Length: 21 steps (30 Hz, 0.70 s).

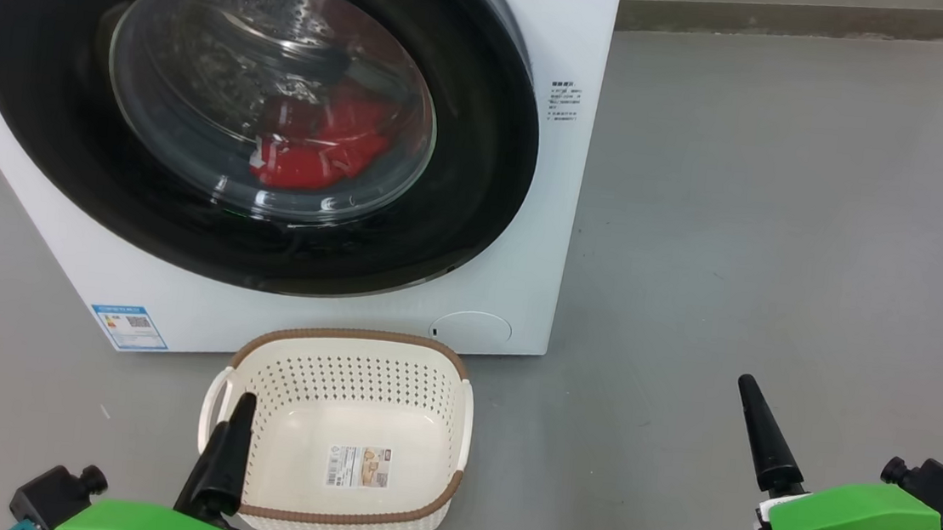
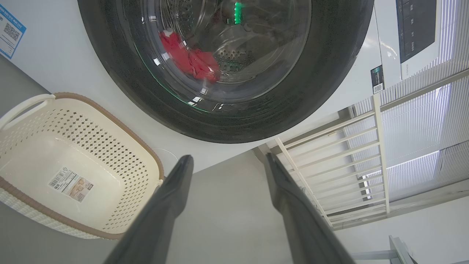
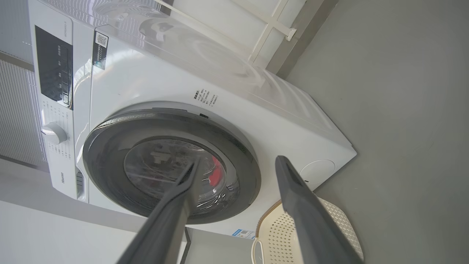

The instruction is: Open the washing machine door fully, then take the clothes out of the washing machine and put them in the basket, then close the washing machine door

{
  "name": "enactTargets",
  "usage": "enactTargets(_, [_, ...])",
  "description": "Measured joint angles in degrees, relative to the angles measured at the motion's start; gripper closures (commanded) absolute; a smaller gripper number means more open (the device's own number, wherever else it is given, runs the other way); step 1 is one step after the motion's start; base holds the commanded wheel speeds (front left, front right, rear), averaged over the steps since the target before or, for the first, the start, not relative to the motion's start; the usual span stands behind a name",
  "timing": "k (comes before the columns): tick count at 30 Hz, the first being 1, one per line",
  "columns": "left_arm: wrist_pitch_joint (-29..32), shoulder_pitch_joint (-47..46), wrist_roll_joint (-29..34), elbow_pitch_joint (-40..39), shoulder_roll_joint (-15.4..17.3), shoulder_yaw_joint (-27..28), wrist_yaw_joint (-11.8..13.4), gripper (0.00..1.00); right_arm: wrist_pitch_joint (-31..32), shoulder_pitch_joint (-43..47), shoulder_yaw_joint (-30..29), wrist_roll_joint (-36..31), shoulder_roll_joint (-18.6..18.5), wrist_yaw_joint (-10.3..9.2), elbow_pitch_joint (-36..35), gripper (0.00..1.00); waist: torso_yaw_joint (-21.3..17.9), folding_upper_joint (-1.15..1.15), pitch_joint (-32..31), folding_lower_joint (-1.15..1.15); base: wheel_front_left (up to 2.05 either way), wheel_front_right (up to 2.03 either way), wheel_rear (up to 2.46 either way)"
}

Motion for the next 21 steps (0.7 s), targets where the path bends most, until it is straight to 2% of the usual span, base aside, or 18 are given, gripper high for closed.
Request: enactTargets(21, [-3.52,-1.71,15.93,0.90,0.07,-3.03,2.82,0.00,-3.35,-2.65,1.78,-17.17,-0.34,0.00,0.16,0.00,-0.32,0.00,-0.16,0.00,0.00,0.00,0.00])
